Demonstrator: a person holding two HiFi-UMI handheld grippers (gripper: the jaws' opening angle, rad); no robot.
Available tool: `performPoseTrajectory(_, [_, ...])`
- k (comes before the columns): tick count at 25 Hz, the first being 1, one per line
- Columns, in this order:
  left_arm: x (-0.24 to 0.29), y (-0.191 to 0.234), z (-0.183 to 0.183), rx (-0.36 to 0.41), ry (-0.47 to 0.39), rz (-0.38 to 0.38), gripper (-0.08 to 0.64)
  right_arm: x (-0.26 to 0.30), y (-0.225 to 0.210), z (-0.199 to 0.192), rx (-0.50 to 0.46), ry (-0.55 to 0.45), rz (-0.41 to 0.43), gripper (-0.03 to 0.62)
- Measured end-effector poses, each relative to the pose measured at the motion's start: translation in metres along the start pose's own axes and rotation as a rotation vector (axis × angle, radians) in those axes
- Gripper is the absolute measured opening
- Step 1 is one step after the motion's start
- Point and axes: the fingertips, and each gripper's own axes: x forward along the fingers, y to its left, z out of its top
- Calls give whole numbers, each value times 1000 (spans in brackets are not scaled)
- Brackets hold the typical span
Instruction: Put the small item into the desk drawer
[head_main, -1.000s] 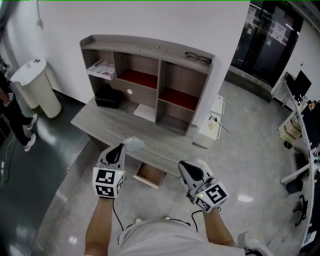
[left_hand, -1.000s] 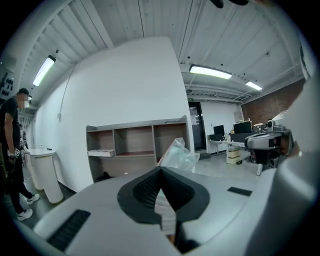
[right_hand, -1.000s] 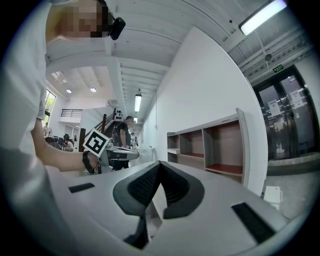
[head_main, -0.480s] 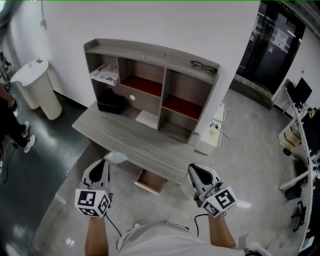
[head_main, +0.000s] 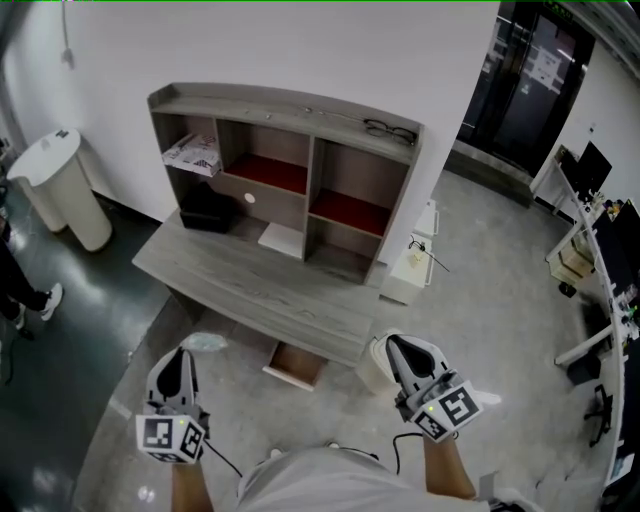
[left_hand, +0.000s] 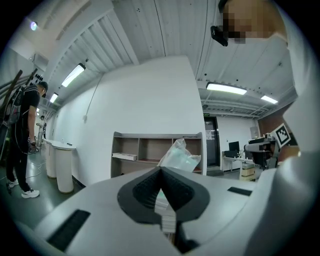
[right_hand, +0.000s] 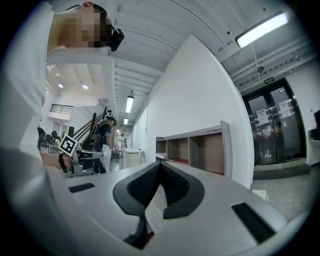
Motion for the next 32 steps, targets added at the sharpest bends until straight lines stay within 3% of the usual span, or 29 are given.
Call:
performPoseTrajectory(6, [-26, 8, -13, -93, 3, 37, 17, -20, -4, -11, 16, 30, -54, 21])
performPoseTrajectory(14, [-56, 15, -37, -138, 9, 55, 17, -37, -1, -10, 21, 19, -90, 21])
performPoseTrajectory(24, [-52, 2, -14, -83, -32, 26, 17, -22, 28, -3, 3, 30, -39, 21])
performPoseTrajectory(32, [-62, 20, -10, -56, -38, 34, 17, -11, 48, -6, 17, 36, -37, 21])
